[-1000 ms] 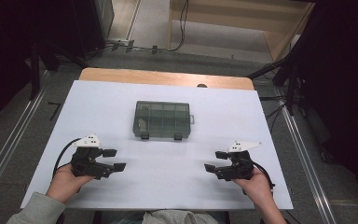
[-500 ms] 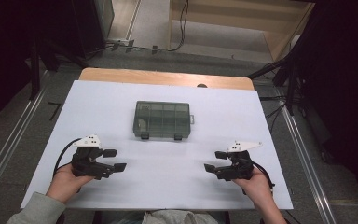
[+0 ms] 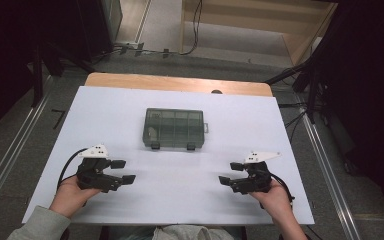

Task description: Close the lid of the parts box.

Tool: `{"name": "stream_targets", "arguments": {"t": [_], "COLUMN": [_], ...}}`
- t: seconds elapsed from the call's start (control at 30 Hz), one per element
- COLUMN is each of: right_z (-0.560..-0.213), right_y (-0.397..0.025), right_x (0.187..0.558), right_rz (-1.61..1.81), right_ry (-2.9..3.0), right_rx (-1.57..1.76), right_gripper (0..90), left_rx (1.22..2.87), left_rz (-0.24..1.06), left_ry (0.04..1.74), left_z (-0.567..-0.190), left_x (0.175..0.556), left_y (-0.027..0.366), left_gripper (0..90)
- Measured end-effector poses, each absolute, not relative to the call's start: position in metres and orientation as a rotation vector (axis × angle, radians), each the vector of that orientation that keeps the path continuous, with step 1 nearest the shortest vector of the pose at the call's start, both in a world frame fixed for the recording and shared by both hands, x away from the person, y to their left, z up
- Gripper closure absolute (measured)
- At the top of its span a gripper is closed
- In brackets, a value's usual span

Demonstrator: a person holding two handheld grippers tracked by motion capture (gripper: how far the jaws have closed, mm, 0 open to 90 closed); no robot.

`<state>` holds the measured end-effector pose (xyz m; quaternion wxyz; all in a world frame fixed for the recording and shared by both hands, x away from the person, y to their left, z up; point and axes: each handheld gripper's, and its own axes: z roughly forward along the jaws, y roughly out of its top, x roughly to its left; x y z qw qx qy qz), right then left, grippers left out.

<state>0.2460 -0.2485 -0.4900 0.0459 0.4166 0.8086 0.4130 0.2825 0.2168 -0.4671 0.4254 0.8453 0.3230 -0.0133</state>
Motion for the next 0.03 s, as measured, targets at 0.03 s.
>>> {"name": "stream_targets", "arguments": {"t": [0.03], "right_z": [-0.4901], "right_y": [-0.2484], "right_x": [0.2461], "right_rz": [1.261], "right_ry": [2.467], "right_rx": [1.273], "right_gripper": [23.7], "left_rx": [2.113], "left_rz": [-0.033], "left_ry": [0.808], "left_z": [-0.4671], "left_x": [0.2826], "left_y": [0.2167], "left_gripper": [26.9]}}
